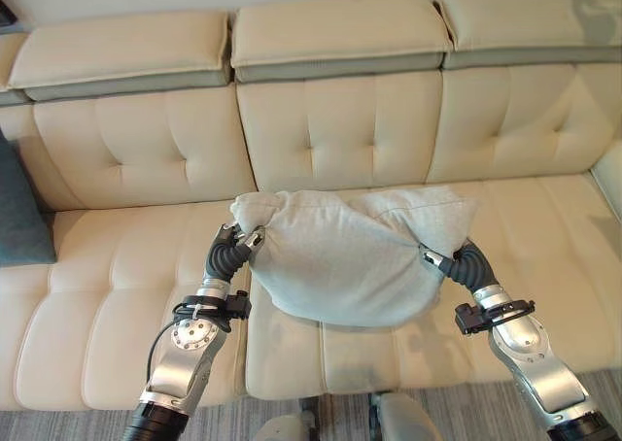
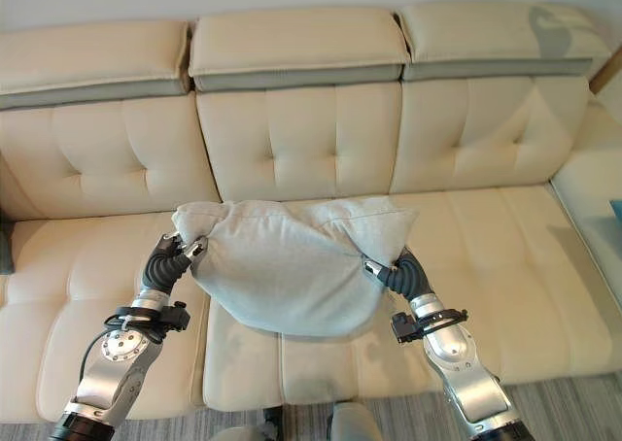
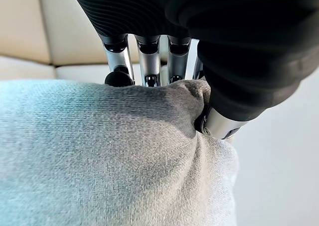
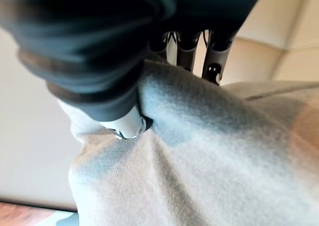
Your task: Pick up all the scattered cushions and arrange them neatly on the sofa.
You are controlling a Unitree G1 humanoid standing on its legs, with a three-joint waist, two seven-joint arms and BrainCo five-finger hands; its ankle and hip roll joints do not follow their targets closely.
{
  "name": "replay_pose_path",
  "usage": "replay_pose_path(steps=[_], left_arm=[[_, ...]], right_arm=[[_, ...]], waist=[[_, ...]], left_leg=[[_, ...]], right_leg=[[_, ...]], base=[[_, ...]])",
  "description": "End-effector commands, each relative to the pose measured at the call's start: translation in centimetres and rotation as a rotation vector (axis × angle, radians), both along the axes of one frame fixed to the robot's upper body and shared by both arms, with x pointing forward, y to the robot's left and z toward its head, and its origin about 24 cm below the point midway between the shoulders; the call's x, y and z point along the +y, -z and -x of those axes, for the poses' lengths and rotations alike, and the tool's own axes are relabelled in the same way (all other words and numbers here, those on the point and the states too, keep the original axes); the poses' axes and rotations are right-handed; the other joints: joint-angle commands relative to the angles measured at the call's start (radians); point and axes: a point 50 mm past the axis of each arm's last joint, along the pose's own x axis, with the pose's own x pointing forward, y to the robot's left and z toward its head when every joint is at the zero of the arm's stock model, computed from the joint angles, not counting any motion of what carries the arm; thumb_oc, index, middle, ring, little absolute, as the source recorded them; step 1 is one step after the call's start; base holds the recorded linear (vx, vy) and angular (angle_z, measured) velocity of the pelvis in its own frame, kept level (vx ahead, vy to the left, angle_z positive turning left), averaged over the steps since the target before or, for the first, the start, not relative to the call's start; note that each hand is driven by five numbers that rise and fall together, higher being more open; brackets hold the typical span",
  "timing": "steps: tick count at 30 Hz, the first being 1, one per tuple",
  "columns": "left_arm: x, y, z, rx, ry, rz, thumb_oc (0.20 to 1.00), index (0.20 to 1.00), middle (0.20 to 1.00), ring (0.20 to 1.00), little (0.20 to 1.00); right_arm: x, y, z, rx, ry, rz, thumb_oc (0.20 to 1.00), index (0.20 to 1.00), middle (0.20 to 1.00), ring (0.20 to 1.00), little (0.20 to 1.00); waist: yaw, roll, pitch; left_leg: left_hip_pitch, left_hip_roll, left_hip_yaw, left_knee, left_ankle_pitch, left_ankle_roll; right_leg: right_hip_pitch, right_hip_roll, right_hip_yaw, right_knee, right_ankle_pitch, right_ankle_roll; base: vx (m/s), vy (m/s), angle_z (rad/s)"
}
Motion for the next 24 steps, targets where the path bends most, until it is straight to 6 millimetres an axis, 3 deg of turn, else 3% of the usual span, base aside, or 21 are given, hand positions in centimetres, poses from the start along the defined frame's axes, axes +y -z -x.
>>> replay_pose_path(steps=[1,3,5,6,7,14,18,22,24], left_arm=[[-1.2,-3.7,0.0,-0.197,0.089,-0.049,0.200,0.200,0.200,0.200,0.200],[-1.0,-3.6,-0.2,-0.192,0.077,-0.053,0.200,0.200,0.200,0.200,0.200],[-0.8,-3.4,-0.3,-0.188,0.067,-0.052,0.200,0.200,0.200,0.200,0.200],[-0.3,-3.7,-0.6,-0.197,0.048,-0.067,0.200,0.200,0.200,0.200,0.200],[-0.1,-3.8,-0.6,-0.197,0.034,-0.070,0.200,0.200,0.200,0.200,0.200],[1.8,-4.7,-2.3,-0.229,-0.089,-0.091,0.200,0.200,0.200,0.200,0.200],[1.0,-9.1,-6.6,-0.349,-0.123,-0.120,0.200,0.200,0.200,0.200,0.200],[0.0,-15.0,-10.2,-0.483,-0.162,-0.164,0.200,0.200,0.200,0.200,0.200],[0.0,-16.3,-10.8,-0.503,-0.179,-0.177,0.200,0.200,0.200,0.200,0.200]], right_arm=[[4.6,-5.3,-0.7,-0.292,-0.179,-0.132,0.200,0.200,0.200,0.200,0.200],[4.8,-5.1,-0.9,-0.280,-0.178,-0.144,0.200,0.200,0.200,0.200,0.200],[5.1,-5.2,-1.1,-0.281,-0.188,-0.152,0.200,0.200,0.200,0.200,0.200],[5.8,-5.5,-1.4,-0.283,-0.215,-0.180,0.200,0.200,0.200,0.200,0.200],[6.1,-5.5,-1.6,-0.278,-0.228,-0.192,0.200,0.200,0.200,0.200,0.200],[9.2,-6.3,-4.1,-0.242,-0.299,-0.271,0.200,0.200,0.200,0.200,0.200],[11.5,-9.2,-7.0,-0.292,-0.288,-0.266,0.200,0.200,0.200,0.200,0.200],[11.4,-12.7,-10.4,-0.346,-0.173,-0.247,0.200,0.200,0.200,0.200,0.200],[11.2,-13.5,-11.0,-0.357,-0.144,-0.240,0.200,0.200,0.200,0.200,0.200]], waist=[[0.027,-0.057,-0.067],[0.024,-0.057,-0.055],[0.027,-0.054,-0.051],[0.041,-0.061,-0.043],[0.049,-0.063,-0.045],[0.104,-0.063,-0.066],[0.130,-0.049,-0.009],[0.146,-0.034,0.040],[0.150,-0.030,0.049]], left_leg=[[-0.021,-0.022,0.038,0.122,-0.154,-0.001],[-0.021,-0.022,0.021,0.116,-0.151,0.003],[-0.019,-0.020,0.016,0.114,-0.153,0.001],[-0.039,-0.018,0.005,0.146,-0.162,-0.006],[-0.045,-0.019,0.003,0.153,-0.163,-0.007],[-0.049,-0.030,-0.010,0.113,-0.154,-0.009],[-0.151,-0.034,-0.025,0.117,-0.122,-0.018],[-0.256,-0.035,-0.033,0.135,-0.090,-0.032],[-0.274,-0.036,-0.032,0.138,-0.085,-0.035]], right_leg=[[-0.072,-0.026,0.015,0.245,-0.112,0.100],[-0.114,-0.018,0.065,0.285,-0.111,0.113],[-0.124,-0.030,0.067,0.261,-0.106,0.112],[-0.097,-0.070,0.032,0.182,-0.109,0.101],[-0.091,-0.078,0.024,0.164,-0.109,0.099],[-0.064,-0.091,-0.002,0.077,-0.075,0.101],[-0.138,-0.103,-0.021,0.065,-0.052,0.101],[-0.226,-0.116,-0.031,0.069,-0.027,0.104],[-0.238,-0.119,-0.034,0.068,-0.023,0.106]], base=[[-0.14,0.041,-0.10],[-0.11,-0.014,-0.26],[-0.05,-0.072,-0.02],[-0.04,-0.106,0.17],[-0.05,-0.106,0.19],[0.03,-0.037,0.11],[-0.19,-0.015,0.23],[-0.15,0.007,0.19],[-0.06,0.020,0.08]])
